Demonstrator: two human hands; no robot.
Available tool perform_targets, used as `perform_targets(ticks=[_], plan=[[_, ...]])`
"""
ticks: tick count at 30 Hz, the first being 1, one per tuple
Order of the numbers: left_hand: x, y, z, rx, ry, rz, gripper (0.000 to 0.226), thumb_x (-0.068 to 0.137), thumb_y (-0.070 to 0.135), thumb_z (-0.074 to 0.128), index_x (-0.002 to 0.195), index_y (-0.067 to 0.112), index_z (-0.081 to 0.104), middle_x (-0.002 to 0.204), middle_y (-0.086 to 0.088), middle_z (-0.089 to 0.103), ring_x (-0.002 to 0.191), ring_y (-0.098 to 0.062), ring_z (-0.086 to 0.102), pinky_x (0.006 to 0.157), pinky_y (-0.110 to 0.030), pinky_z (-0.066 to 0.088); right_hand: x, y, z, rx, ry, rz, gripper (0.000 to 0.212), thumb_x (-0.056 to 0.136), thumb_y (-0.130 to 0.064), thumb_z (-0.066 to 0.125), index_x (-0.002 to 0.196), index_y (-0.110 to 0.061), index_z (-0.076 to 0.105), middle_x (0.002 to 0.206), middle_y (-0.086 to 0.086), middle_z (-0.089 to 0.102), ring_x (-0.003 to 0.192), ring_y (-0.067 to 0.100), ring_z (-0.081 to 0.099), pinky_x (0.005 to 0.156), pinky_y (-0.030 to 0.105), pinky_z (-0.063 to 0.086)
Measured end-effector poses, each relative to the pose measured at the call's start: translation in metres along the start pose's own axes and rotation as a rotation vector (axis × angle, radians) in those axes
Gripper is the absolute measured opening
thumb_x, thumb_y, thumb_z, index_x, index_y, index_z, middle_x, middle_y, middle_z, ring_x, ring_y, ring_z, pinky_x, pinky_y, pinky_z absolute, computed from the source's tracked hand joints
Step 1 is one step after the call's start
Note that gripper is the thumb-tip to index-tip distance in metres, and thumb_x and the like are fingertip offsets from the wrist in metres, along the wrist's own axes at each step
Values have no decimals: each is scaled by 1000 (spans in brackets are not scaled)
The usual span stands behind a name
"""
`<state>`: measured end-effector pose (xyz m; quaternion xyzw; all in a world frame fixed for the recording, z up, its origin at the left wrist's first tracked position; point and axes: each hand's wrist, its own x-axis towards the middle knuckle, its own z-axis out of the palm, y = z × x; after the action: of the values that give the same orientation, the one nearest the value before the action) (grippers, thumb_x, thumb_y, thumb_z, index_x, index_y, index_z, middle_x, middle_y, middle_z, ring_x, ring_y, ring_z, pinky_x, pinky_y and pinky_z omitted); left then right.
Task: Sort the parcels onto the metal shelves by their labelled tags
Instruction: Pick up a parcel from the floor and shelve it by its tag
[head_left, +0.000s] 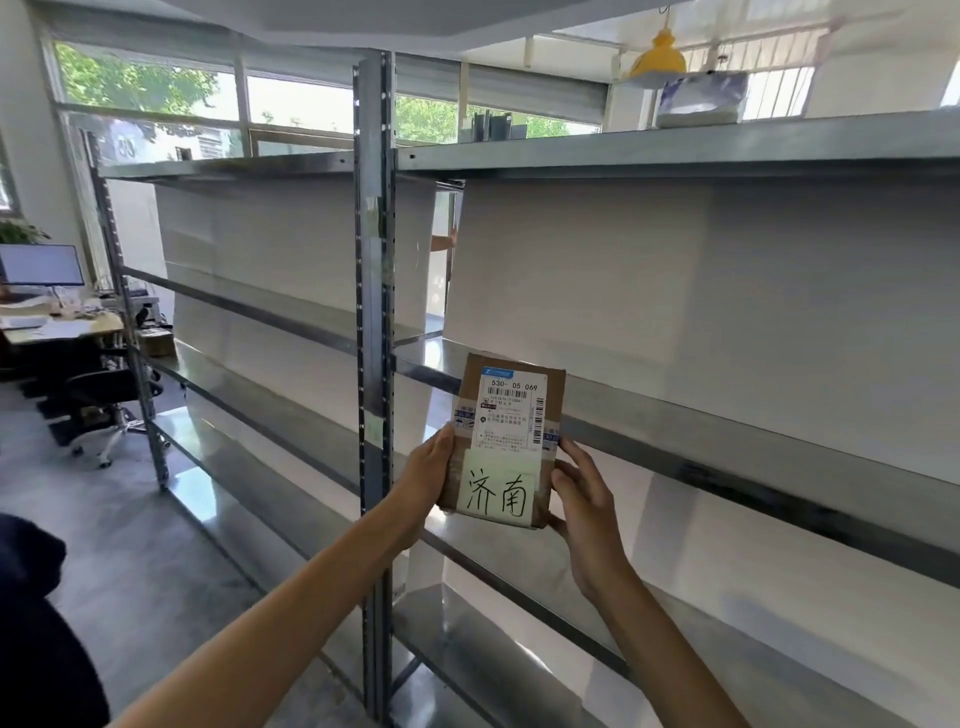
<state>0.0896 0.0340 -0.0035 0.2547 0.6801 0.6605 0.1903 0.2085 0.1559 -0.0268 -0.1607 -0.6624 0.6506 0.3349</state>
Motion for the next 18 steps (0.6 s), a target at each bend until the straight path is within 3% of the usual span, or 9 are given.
perform_targets(ticks=[4, 14, 18], plan=[[11, -4, -24, -29, 16, -16, 40, 99, 43, 24, 103, 21, 57, 99, -14, 69, 90, -28, 67, 77, -38, 55, 5, 7, 25, 4, -3, 5, 38, 97, -20, 45, 129, -39, 45, 128, 0, 57, 111, 21, 58, 85, 39, 56], [40, -18, -44, -3, 8, 7, 42, 98, 43, 24, 111, 20, 57, 98, -11, 71, 84, -22, 71, 69, -30, 58, 29, 16, 48, -16, 5, 13, 34, 96, -24, 47, 122, -45, 45, 126, -4, 59, 112, 20, 58, 88, 41, 55], [59, -19, -41, -24, 56, 12, 40, 98, 44, 23, 105, 25, 57, 90, -8, 71, 75, -18, 71, 63, -28, 56, 49, 19, 50, -31, -19, 10, 36, 96, -23, 47, 126, -43, 44, 127, -5, 58, 106, 16, 59, 77, 27, 55]])
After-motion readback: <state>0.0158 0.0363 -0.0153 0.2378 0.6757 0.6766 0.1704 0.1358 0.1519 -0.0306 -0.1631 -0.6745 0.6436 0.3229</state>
